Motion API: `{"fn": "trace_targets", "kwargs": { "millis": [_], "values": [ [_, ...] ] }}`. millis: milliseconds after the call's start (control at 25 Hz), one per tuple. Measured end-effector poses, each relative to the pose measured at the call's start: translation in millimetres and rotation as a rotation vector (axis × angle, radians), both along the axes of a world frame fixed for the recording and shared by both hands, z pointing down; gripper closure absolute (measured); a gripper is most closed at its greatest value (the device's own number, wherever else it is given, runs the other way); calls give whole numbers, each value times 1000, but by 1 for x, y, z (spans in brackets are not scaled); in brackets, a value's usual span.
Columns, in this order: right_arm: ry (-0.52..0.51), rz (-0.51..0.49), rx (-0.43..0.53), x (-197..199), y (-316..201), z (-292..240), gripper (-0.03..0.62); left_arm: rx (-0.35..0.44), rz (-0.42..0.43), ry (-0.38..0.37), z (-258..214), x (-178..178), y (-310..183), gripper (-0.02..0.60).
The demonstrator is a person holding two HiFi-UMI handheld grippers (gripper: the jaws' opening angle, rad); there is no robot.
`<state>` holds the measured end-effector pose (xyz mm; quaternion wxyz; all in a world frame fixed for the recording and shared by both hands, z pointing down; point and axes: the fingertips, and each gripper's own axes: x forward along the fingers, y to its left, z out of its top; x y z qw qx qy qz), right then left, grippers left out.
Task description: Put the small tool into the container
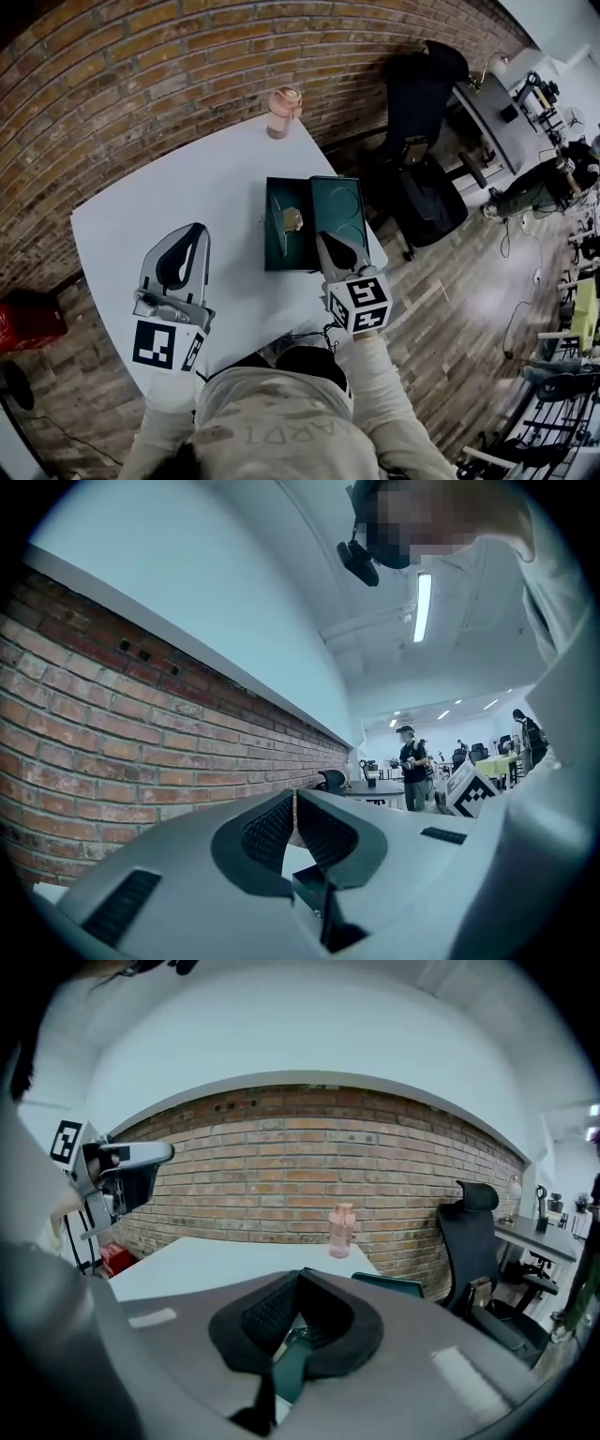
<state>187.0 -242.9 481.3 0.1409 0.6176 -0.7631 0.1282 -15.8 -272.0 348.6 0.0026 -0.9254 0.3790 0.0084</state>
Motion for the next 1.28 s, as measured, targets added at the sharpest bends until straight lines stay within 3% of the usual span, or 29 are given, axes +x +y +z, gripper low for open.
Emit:
{"fn": "trace_targets", "kwargs": {
  "millis": [480,960,1280],
  "values": [
    [-38,63,159,9,39,-57,583,15,31,-8,-9,20,22,569],
    [-3,43,292,15,81,-112,583,30,28,-2,-22,40,52,571],
    [-43,53,373,25,101,-142,583,47,28,6,-30,53,68,571]
  ]
}}
